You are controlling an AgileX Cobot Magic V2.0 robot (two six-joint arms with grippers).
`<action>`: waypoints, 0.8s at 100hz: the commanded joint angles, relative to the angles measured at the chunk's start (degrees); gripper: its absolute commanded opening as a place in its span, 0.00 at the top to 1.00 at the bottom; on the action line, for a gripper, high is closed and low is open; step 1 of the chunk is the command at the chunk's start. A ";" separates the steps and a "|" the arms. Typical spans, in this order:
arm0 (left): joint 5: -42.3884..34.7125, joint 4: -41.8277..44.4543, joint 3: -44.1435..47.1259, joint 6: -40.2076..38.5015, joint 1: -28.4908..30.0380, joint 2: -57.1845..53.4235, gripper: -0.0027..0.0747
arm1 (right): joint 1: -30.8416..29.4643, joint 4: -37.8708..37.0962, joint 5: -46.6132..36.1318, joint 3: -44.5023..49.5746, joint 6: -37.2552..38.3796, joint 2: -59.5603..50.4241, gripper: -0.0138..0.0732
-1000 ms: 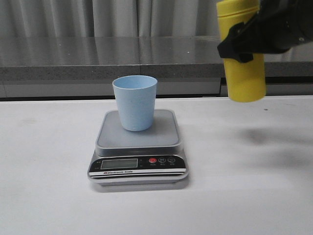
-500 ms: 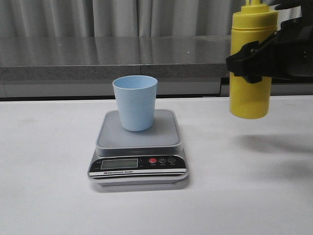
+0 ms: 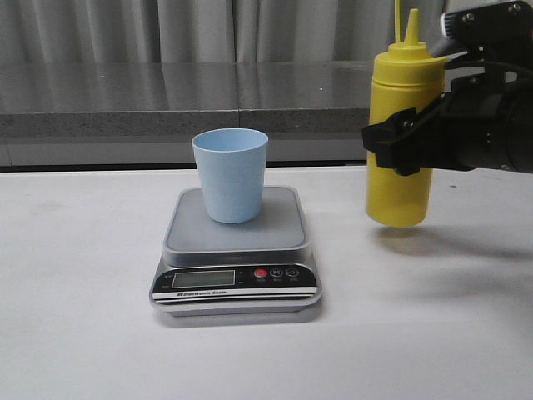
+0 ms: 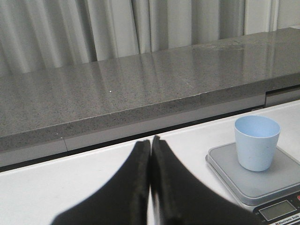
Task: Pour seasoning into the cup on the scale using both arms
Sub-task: 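Lower the bottle onto the table and open the right gripper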
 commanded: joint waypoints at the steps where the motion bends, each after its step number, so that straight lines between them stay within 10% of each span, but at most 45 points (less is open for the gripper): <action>1: -4.55 0.00 -1.54 -0.18 0.14 0.57 0.99 | -0.09 -1.91 -7.65 -1.12 0.68 -0.22 0.69; 54: -4.55 0.00 -1.54 -0.18 0.14 0.57 0.99 | -0.09 -4.47 -9.20 -1.12 0.68 4.73 0.67; 80: -4.55 0.00 -1.54 -0.18 0.14 0.57 0.99 | -0.09 -4.98 -10.59 -0.74 0.68 4.73 0.30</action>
